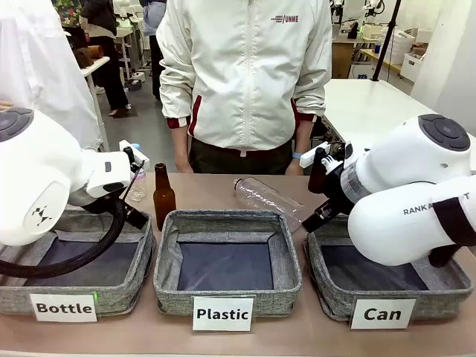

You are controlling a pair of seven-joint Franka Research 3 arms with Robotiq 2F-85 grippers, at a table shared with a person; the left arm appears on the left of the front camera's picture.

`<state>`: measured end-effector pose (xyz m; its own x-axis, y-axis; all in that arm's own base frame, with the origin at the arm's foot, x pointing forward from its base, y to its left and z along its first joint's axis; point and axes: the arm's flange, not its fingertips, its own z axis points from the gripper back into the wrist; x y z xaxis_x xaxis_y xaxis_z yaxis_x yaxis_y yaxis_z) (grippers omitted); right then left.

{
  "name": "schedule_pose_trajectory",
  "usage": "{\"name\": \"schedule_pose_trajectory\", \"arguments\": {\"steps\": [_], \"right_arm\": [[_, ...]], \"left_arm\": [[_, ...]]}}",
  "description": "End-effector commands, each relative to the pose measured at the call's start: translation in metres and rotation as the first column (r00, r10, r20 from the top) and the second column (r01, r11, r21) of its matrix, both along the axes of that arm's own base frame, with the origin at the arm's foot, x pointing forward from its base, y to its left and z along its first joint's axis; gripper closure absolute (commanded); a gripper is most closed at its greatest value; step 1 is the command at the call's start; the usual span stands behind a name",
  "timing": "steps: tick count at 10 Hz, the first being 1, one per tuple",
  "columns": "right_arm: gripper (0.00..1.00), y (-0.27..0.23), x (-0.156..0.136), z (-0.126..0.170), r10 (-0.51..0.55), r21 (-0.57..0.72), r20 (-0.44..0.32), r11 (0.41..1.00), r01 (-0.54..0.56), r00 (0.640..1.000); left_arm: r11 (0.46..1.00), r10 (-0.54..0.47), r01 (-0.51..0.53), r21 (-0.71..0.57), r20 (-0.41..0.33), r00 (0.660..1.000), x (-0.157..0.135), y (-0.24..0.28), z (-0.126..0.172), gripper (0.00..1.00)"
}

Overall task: Sort the can waste into the basket.
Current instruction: Pick up the can waste from the table and place it in the right Fabric basket.

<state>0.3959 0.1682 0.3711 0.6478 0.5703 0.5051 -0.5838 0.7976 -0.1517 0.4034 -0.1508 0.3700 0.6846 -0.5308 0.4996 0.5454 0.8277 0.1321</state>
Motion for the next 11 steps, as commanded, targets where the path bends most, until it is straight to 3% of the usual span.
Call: {"name": "schedule_pose_trajectory", "arguments": {"steps": [1,11], "right_arm": [[0.00,0.0000,0.0000,0.0001,0.000,0.000,0.000,1.000,0.000,1.000],[0.00,0.0000,0.0000,0.0001,0.000,0.000,0.000,1.000,0.000,1.000]], "left_arm": [[1.000,0.000,0.000,0.000,0.000,1.000,0.0000,0.0000,0.0001,0.00],[1.000,0.000,0.000,0.000,0.000,1.000,0.0000,0.0000,0.0001,0.00]]}}
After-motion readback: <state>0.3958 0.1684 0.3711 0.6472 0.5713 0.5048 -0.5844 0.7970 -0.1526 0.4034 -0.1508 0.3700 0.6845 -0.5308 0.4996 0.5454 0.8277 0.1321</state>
